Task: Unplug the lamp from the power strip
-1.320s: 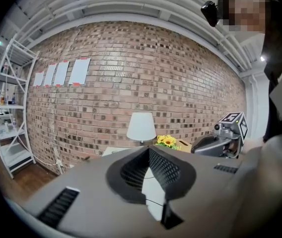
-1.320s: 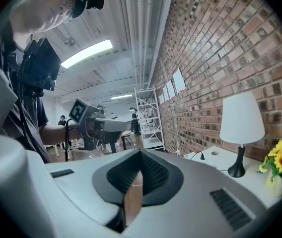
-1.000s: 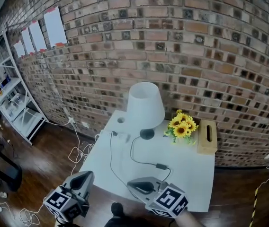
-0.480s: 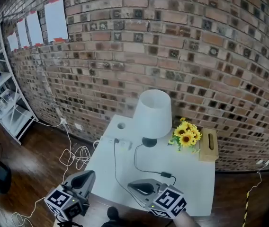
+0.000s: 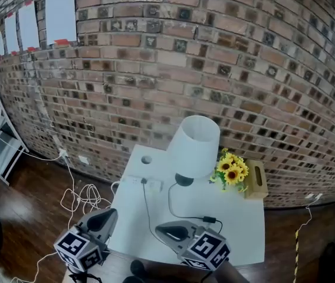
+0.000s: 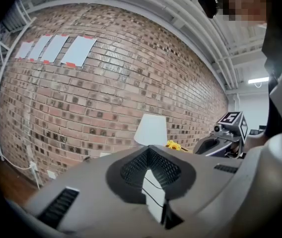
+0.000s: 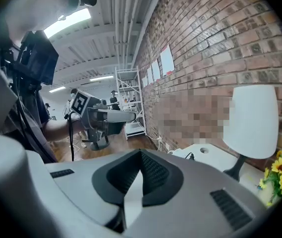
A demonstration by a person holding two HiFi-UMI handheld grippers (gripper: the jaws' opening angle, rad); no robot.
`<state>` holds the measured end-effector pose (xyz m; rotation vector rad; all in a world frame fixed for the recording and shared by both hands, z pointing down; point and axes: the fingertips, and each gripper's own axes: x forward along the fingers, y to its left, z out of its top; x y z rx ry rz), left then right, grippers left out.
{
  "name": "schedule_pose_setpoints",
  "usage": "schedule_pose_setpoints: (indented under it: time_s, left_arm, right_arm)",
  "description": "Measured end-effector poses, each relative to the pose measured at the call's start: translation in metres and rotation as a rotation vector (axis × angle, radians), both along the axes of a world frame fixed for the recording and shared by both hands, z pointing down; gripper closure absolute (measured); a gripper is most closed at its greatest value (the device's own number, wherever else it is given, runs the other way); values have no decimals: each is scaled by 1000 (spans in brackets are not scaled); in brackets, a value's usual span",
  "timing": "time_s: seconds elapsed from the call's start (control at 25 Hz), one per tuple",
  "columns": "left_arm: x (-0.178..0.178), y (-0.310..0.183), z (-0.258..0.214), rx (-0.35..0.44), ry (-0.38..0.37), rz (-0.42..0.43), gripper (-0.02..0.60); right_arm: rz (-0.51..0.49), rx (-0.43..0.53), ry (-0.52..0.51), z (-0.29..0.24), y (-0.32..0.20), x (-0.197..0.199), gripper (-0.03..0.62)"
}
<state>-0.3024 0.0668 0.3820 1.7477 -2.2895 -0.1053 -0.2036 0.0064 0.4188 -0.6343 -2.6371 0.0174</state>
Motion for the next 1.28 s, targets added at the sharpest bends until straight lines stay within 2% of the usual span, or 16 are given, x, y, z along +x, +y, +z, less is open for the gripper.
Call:
schedule_pose_setpoints:
  time_s: [0.28,0.56,0.8,1.04,1.28]
  left_arm:
    - [-34,2,16,16,-5,45,566]
    - [-62,-6,32,-32,-11,81,566]
    - [-72,-28,49,-81,-36,136,566]
    - [-75,-47,61,-130,-54,162,566]
    - [-87,-66,68,-167,-103,151,566]
  right_arm:
    - [40,43,45,5,7,-24,606]
    - [75,55,69,7,15,-44,606]
    - [137,72,81,15,-3,-49,606]
    - [135,99,110,26,-18,-56,606]
    - [98,60,126,45,-33,-79,606]
